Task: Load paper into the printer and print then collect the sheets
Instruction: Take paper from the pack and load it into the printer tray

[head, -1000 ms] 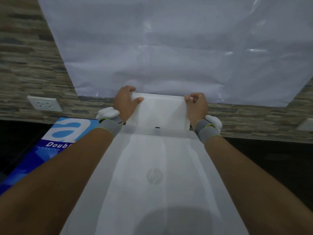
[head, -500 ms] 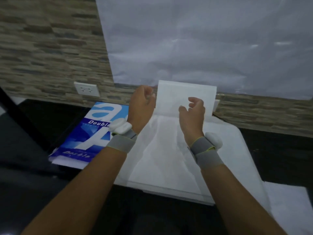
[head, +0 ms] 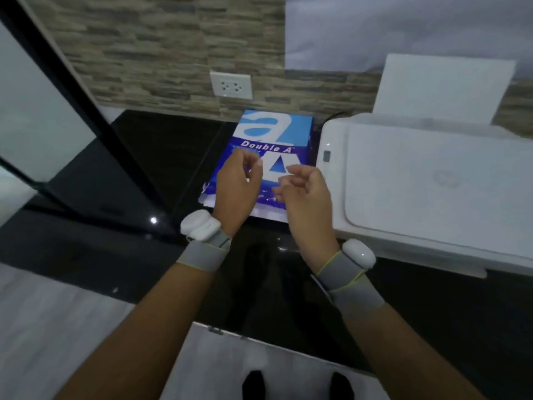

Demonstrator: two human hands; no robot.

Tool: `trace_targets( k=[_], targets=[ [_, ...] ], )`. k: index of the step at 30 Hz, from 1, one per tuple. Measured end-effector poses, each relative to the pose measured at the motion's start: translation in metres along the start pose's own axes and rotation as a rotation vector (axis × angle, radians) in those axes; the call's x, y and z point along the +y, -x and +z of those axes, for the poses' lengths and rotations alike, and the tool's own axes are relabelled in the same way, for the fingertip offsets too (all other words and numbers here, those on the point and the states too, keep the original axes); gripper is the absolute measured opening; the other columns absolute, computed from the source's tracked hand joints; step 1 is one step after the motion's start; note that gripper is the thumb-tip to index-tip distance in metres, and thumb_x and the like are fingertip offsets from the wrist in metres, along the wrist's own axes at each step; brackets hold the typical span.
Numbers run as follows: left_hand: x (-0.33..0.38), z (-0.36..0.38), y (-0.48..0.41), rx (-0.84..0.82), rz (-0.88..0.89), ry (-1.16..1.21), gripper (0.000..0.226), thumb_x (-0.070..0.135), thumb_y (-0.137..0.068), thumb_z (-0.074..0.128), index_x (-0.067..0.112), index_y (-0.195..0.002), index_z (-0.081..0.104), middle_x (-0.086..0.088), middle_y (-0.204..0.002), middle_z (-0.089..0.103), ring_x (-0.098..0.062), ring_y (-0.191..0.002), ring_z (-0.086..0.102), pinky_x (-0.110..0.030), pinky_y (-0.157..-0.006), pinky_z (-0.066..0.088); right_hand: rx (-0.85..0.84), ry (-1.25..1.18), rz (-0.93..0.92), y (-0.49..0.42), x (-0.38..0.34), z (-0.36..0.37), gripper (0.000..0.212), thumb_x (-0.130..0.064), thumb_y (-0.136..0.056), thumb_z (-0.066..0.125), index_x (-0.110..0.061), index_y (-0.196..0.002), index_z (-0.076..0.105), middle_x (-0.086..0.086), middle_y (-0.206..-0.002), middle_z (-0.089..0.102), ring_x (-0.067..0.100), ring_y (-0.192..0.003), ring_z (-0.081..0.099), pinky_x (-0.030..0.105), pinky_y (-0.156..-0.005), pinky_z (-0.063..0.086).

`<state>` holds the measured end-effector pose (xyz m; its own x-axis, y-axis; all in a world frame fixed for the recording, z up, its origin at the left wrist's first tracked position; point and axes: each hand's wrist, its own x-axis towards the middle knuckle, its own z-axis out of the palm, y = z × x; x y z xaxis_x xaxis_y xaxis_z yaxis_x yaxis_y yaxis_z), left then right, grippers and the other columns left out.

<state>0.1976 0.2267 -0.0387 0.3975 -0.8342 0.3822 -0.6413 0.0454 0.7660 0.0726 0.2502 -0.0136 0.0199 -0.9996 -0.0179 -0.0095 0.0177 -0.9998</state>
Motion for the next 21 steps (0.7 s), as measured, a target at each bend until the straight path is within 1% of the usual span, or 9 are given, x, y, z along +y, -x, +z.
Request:
trace_targets(
  k=[2, 4, 5, 8, 10, 12, 16, 19, 21],
  targets=[
    [-0.02, -0.006, 0.007, -0.022, -0.103, -0.003, 0.018, 0.022, -0.094, 0.055, 0.006, -0.095, 0.061, -0.007, -0.088, 0.071, -0.016, -0.079, 0.064, -0.002, -0.069, 0.042, -0.034, 0.01, 0.027, 0.007, 0.015, 0.015, 0.022, -0.016, -0.089, 0.057, -0.038, -0.089, 0.051, 0.002, -0.099, 0.065, 0.018, -0.092, 0.067, 0.043, -0.087, 0.057],
    [-0.044, -0.013, 0.014, -0.073, -0.284, -0.001, 0.03, 0.031, -0.095, 0.051, 0.004, -0.09, 0.064, -0.009, -0.08, 0.074, -0.023, -0.073, 0.069, -0.024, -0.073, 0.054, -0.058, 0.047, 0.078, 0.014, 0.034, 0.033, 0.021, -0.015, -0.089, 0.056, -0.036, -0.089, 0.053, 0.002, -0.096, 0.067, 0.017, -0.089, 0.068, 0.04, -0.086, 0.057],
    [-0.055, -0.015, 0.016, -0.125, -0.39, 0.017, 0.037, 0.036, -0.095, 0.05, 0.004, -0.087, 0.066, -0.008, -0.074, 0.074, -0.024, -0.065, 0.069, -0.029, -0.067, 0.056, -0.068, 0.065, 0.106, 0.017, 0.044, 0.04, 0.019, -0.014, -0.089, 0.056, -0.033, -0.089, 0.054, 0.004, -0.095, 0.067, 0.018, -0.088, 0.068, 0.04, -0.086, 0.057],
    [-0.077, -0.017, 0.027, -0.338, -0.717, 0.11, 0.049, 0.047, -0.094, 0.047, 0.004, -0.088, 0.069, -0.004, -0.066, 0.071, -0.017, -0.049, 0.063, -0.022, -0.047, 0.052, -0.072, 0.111, 0.214, 0.022, 0.072, 0.053, 0.016, -0.011, -0.087, 0.055, -0.026, -0.092, 0.057, 0.007, -0.095, 0.068, 0.022, -0.088, 0.068, 0.043, -0.086, 0.057],
    [-0.082, -0.016, 0.03, -0.447, -0.859, 0.216, 0.048, 0.049, -0.094, 0.049, 0.004, -0.095, 0.064, -0.007, -0.07, 0.071, -0.016, -0.048, 0.066, -0.02, -0.042, 0.052, -0.063, 0.136, 0.279, 0.023, 0.086, 0.057, 0.015, -0.011, -0.087, 0.055, -0.025, -0.092, 0.058, 0.007, -0.095, 0.068, 0.023, -0.088, 0.068, 0.044, -0.085, 0.057],
    [-0.082, -0.012, 0.03, -0.497, -0.96, 0.375, 0.045, 0.048, -0.093, 0.052, 0.004, -0.103, 0.057, -0.012, -0.076, 0.071, -0.017, -0.048, 0.07, -0.021, -0.041, 0.054, -0.037, 0.161, 0.311, 0.023, 0.096, 0.06, 0.013, -0.013, -0.088, 0.054, -0.023, -0.093, 0.059, 0.007, -0.095, 0.068, 0.024, -0.089, 0.067, 0.045, -0.084, 0.057],
    [-0.076, 0.0, 0.028, -0.437, -1.08, 0.55, 0.043, 0.041, -0.094, 0.055, 0.012, -0.126, 0.05, -0.017, -0.107, 0.069, -0.028, -0.076, 0.07, -0.031, -0.058, 0.057, 0.015, 0.193, 0.331, 0.021, 0.106, 0.054, 0.011, -0.013, -0.09, 0.053, -0.016, -0.098, 0.06, 0.01, -0.095, 0.068, 0.025, -0.087, 0.068, 0.038, -0.081, 0.058],
    [-0.07, 0.007, 0.024, -0.303, -1.069, 0.568, 0.04, 0.035, -0.093, 0.059, 0.015, -0.127, 0.052, -0.012, -0.107, 0.068, -0.024, -0.07, 0.065, -0.03, -0.058, 0.054, 0.044, 0.215, 0.36, 0.018, 0.109, 0.044, 0.01, -0.016, -0.091, 0.053, -0.015, -0.098, 0.061, 0.008, -0.091, 0.068, 0.017, -0.076, 0.067, 0.033, -0.078, 0.056],
    [-0.067, 0.01, 0.021, -0.234, -1.071, 0.569, 0.037, 0.029, -0.094, 0.058, 0.015, -0.128, 0.051, -0.012, -0.111, 0.069, -0.021, -0.067, 0.064, -0.03, -0.057, 0.053, 0.054, 0.194, 0.402, 0.017, 0.111, 0.038, 0.007, -0.02, -0.091, 0.053, -0.018, -0.09, 0.059, 0.007, -0.088, 0.067, 0.017, -0.073, 0.067, 0.037, -0.079, 0.057]
  ],
)
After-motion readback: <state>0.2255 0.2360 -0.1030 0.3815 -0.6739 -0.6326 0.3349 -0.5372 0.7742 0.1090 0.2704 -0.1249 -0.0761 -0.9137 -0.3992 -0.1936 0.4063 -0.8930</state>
